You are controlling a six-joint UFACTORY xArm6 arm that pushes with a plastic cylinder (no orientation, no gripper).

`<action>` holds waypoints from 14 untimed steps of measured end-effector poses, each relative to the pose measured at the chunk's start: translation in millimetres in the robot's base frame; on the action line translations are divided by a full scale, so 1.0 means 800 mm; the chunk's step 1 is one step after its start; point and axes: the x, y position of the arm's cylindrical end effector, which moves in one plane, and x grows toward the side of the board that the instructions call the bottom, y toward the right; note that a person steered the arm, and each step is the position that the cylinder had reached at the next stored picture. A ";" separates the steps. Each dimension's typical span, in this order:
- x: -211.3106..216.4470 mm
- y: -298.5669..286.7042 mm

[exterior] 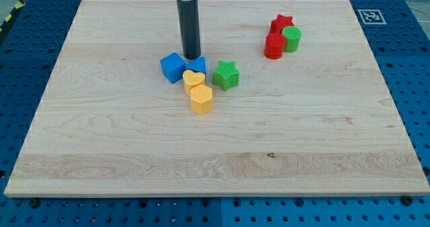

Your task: Separate the green circle from red circle

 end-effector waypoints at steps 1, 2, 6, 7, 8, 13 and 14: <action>0.000 0.016; -0.001 0.022; -0.051 0.029; -0.070 0.038; -0.079 0.052; -0.087 0.140; -0.086 0.149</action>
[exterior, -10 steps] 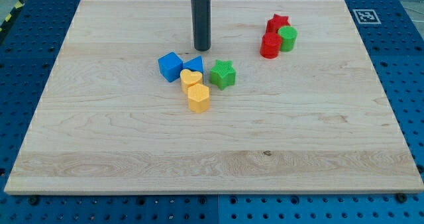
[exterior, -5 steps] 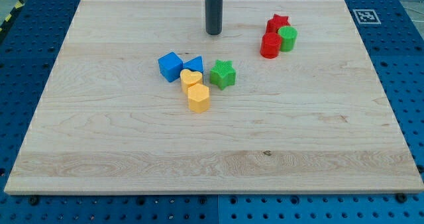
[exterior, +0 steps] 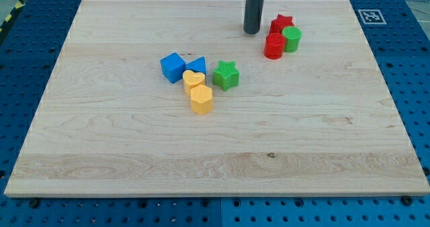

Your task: Separate the green circle from red circle

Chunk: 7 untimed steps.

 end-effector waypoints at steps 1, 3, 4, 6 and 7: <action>0.011 0.009; 0.023 0.016; 0.023 0.029; 0.040 0.053; 0.042 0.063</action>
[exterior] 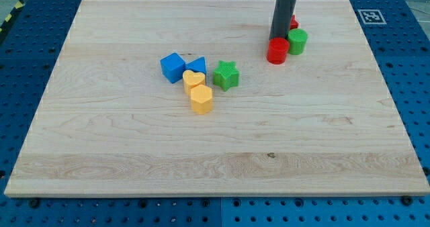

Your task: Separate the green circle from red circle

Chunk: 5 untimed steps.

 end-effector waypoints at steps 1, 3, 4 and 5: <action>0.014 0.022; 0.021 0.052; 0.025 0.058; 0.045 0.066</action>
